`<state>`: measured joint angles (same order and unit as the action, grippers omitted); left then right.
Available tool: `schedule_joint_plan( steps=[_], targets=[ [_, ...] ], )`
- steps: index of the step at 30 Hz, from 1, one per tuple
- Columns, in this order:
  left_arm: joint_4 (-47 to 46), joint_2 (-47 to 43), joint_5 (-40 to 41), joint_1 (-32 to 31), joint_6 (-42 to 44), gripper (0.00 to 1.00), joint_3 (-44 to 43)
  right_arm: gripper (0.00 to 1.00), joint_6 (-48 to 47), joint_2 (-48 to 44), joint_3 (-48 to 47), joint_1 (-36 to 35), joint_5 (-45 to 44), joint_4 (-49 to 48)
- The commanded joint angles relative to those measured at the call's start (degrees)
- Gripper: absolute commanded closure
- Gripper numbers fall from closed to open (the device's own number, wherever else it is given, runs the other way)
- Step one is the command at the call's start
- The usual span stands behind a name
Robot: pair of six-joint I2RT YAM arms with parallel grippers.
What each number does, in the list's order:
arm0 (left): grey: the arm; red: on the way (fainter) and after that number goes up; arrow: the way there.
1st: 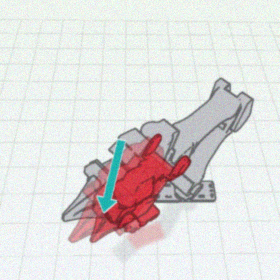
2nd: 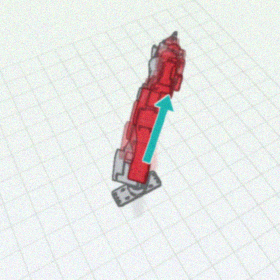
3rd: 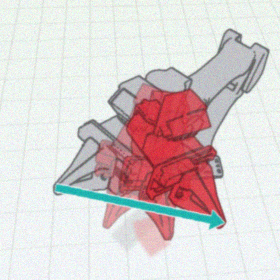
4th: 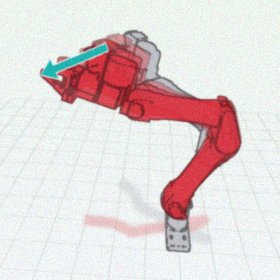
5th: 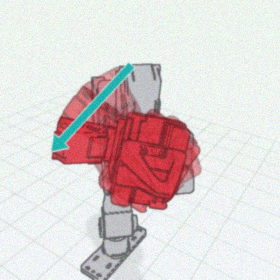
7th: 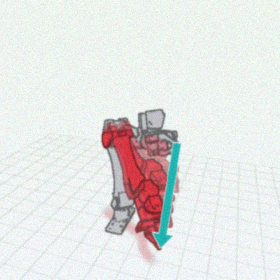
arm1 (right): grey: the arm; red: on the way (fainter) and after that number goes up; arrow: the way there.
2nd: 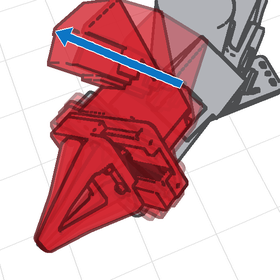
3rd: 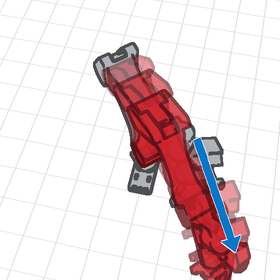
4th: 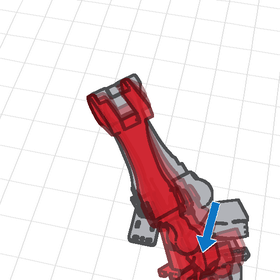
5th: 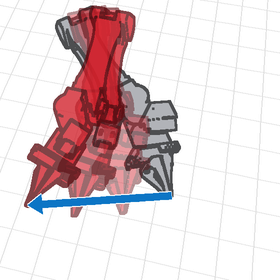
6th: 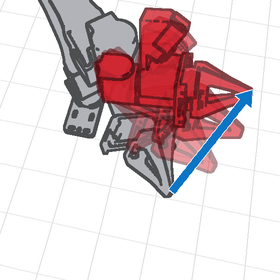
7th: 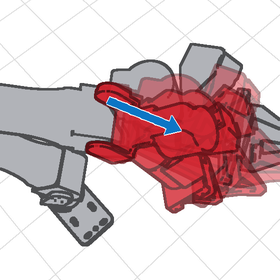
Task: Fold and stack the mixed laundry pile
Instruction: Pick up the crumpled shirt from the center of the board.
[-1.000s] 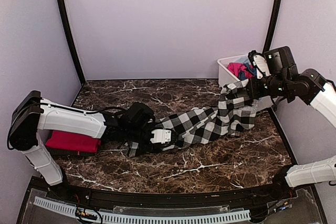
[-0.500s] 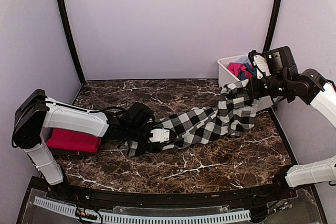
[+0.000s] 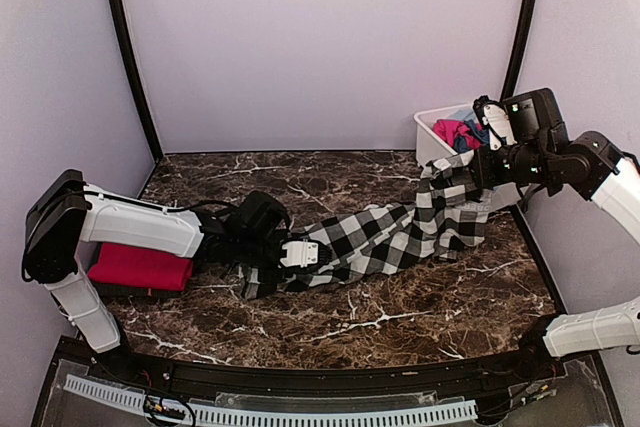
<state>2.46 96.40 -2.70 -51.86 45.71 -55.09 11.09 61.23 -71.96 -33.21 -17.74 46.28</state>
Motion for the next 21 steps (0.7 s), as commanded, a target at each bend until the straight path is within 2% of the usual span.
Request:
schedule_joint_plan(
  steps=[1,10,13,14,16,21],
  targets=[
    [1.41,-1.63,-1.11,0.21,1.43,0.84,0.01,1.0,0.25,-0.86,-0.18,0.37,0.13,-2.52],
    [1.95,1.49,-0.74,0.18,2.83,0.83,-1.71,1.0,0.01,-0.85,-0.43,0.34,-0.09,-2.09],
    [2.07,1.11,-0.28,0.24,2.56,0.87,-1.58,1.0,-0.18,-0.88,-0.71,0.39,-0.26,-2.04],
    [1.62,0.74,-0.37,0.25,2.38,0.91,-1.46,1.0,-0.26,-0.79,-0.84,0.39,-0.18,-2.07],
    [0.57,-1.03,-1.28,0.24,0.85,0.98,-1.12,1.0,-0.4,-0.66,-1.06,0.34,-0.04,-2.15],
    [-3.76,-9.94,-1.19,1.46,-8.12,1.0,0.32,1.0,-1.42,0.07,-3.29,0.36,0.63,-2.44]
  ],
)
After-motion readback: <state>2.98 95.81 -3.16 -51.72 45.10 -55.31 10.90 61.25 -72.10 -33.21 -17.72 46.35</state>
